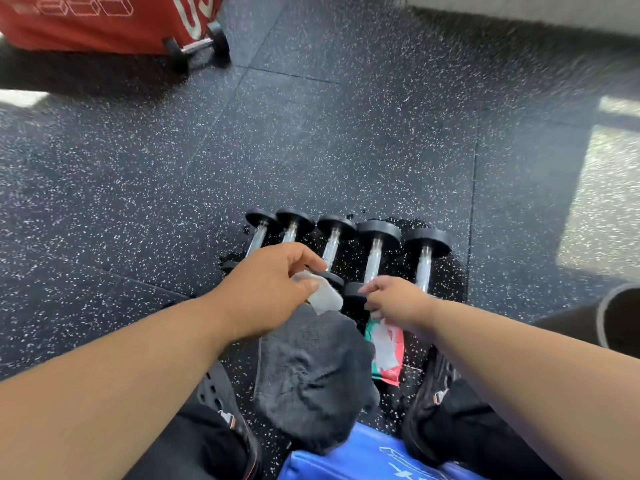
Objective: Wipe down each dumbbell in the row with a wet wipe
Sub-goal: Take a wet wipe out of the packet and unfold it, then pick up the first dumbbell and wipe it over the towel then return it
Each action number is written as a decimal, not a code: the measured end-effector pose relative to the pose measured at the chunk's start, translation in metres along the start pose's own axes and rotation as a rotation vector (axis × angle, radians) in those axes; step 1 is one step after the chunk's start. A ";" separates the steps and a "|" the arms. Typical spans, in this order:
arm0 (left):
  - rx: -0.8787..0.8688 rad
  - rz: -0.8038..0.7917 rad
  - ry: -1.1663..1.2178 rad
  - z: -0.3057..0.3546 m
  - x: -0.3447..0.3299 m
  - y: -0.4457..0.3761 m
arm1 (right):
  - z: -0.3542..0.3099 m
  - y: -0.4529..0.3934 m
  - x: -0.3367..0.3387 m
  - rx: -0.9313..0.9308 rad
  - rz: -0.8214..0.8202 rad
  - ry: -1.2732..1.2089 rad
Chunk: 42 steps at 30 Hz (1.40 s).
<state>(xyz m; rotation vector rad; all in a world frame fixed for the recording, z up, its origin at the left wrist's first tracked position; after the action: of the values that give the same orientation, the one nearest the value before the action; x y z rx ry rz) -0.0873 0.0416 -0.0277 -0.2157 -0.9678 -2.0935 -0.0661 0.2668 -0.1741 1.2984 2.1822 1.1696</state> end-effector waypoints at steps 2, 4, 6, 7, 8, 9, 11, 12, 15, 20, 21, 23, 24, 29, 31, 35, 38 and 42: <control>-0.028 -0.028 0.110 0.005 -0.002 0.002 | -0.035 0.038 -0.004 0.120 0.017 -0.012; -0.057 -0.064 0.248 0.011 -0.005 0.004 | -0.062 0.074 -0.011 0.236 -0.063 -0.126; -0.083 -0.084 0.375 0.015 -0.007 0.008 | -0.080 0.104 -0.020 0.289 -0.155 -0.157; -0.097 -0.090 0.434 0.016 -0.007 0.010 | -0.086 0.117 -0.023 0.303 -0.191 -0.137; -0.108 -0.093 0.484 0.017 -0.008 0.012 | -0.089 0.129 -0.024 0.312 -0.201 -0.108; -0.115 -0.094 0.522 0.016 -0.009 0.013 | -0.089 0.137 -0.024 0.309 -0.183 -0.085; -0.113 -0.094 0.567 0.015 -0.009 0.016 | -0.086 0.149 -0.019 0.298 -0.108 -0.094; -0.106 -0.094 0.583 0.014 -0.010 0.018 | -0.084 0.152 -0.017 0.285 -0.076 -0.124; -0.082 -0.110 0.591 0.011 -0.014 0.021 | -0.085 0.160 -0.012 0.306 -0.008 -0.245; 0.001 -0.072 0.375 -0.013 -0.003 0.017 | -0.078 0.152 -0.013 0.285 0.019 -0.297; 0.030 -0.049 0.275 -0.021 0.005 0.013 | -0.077 0.149 -0.013 0.274 0.024 -0.302; 0.106 0.013 0.115 -0.040 0.024 0.004 | -0.073 0.142 -0.010 0.255 0.026 -0.320; 0.143 0.037 0.058 -0.049 0.034 -0.003 | -0.071 0.137 -0.008 0.245 0.035 -0.320; 0.292 0.032 -0.230 -0.097 0.074 -0.067 | -0.067 0.118 0.006 0.235 0.048 -0.363; 0.350 0.011 -0.368 -0.116 0.090 -0.097 | -0.068 0.111 0.009 0.218 0.055 -0.408; 0.462 -0.048 -0.608 -0.145 0.119 -0.165 | -0.071 0.094 0.019 0.159 0.108 -0.482; 0.488 -0.077 -0.717 -0.156 0.131 -0.207 | -0.077 0.083 0.024 0.124 0.107 -0.496; 0.491 -0.116 -0.828 -0.169 0.135 -0.261 | -0.079 0.063 0.032 0.074 0.129 -0.549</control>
<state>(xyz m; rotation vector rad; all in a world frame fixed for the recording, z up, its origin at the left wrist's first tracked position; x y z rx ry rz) -0.3393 -0.0578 -0.2320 -0.8190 -1.9773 -1.7854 -0.0981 0.2711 -0.0733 1.5842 1.7711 0.6656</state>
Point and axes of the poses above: each hand's wrist, its own y-axis away from the middle knuckle, its own x-axis out of the back of the hand, z = x × y, the point moved 6 cm from there along -y, towards the middle knuckle, and after that the axes turned 12 degrees about -z, right-handed, at the moved point
